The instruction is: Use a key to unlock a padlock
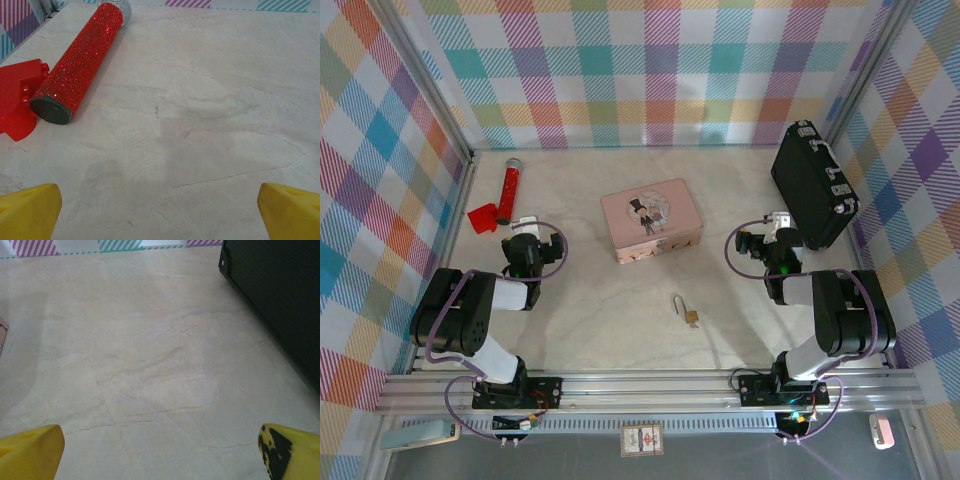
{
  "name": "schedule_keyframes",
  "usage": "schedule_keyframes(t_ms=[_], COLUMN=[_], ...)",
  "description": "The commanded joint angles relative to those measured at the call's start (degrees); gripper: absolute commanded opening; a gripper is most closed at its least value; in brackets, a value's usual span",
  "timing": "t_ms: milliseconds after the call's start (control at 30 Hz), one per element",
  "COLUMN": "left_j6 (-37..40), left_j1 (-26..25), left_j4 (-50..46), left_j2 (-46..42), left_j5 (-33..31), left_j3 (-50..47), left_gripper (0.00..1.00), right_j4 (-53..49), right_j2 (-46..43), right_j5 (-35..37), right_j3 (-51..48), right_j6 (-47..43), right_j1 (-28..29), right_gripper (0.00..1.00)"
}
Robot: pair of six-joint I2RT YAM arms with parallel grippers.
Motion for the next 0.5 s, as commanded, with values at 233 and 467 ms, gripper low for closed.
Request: schedule_keyframes(t_ms=[233,467], left_j6=[-0.38,-0.38], left_j1=[0.21,0.17], left_j4=[2.46,2.44], left_j2=[-0.04,-0.02], left_j5=[0.63,0.68], left_j3=[-0.39,-0.33], left_gripper=[1.0,1.0], right_j4=[2.01,1.97], right_j2=[-0.36,-0.42], right_j5=[-1.45,-1.47], right_j3=[0.18,0.18], right_j6=[0.63,0.62], right_j1=[0.19,0.17], right_gripper=[0.99,0.99])
